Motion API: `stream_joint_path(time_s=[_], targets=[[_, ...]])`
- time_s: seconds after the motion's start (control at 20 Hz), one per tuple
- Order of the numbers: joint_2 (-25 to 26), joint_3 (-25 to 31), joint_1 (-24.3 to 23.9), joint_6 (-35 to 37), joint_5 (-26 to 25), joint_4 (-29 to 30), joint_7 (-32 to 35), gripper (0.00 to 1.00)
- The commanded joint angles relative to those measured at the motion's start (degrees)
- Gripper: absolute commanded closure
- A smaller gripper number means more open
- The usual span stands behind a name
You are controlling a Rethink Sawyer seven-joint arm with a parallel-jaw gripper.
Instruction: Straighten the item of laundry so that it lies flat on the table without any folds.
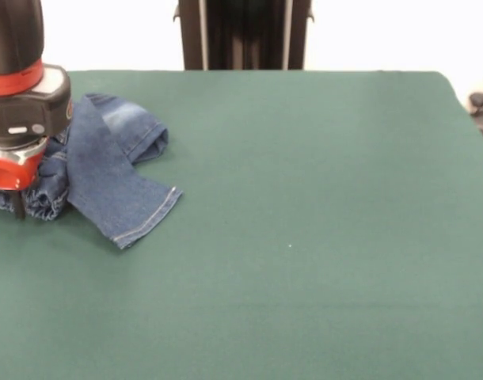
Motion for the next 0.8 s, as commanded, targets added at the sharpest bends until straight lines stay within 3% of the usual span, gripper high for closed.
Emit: stream_joint_path(time_s=[0.05, 0.6, 0.75, 0.8], targets=[[1.1, 5.6, 1.33, 14.05, -0.91, 2.14, 4.79, 0.0], [-2.35, 2.85, -1.02, 31.03, -6.13, -2.88, -2.66, 0.0], [-2.51, 3.34, -1.38, 31.57, -7.51, -3.47, -3.62, 0.0], [-2.93, 4.4, -1.63, 31.25, -8.19, -3.09, -3.02, 1.0]])
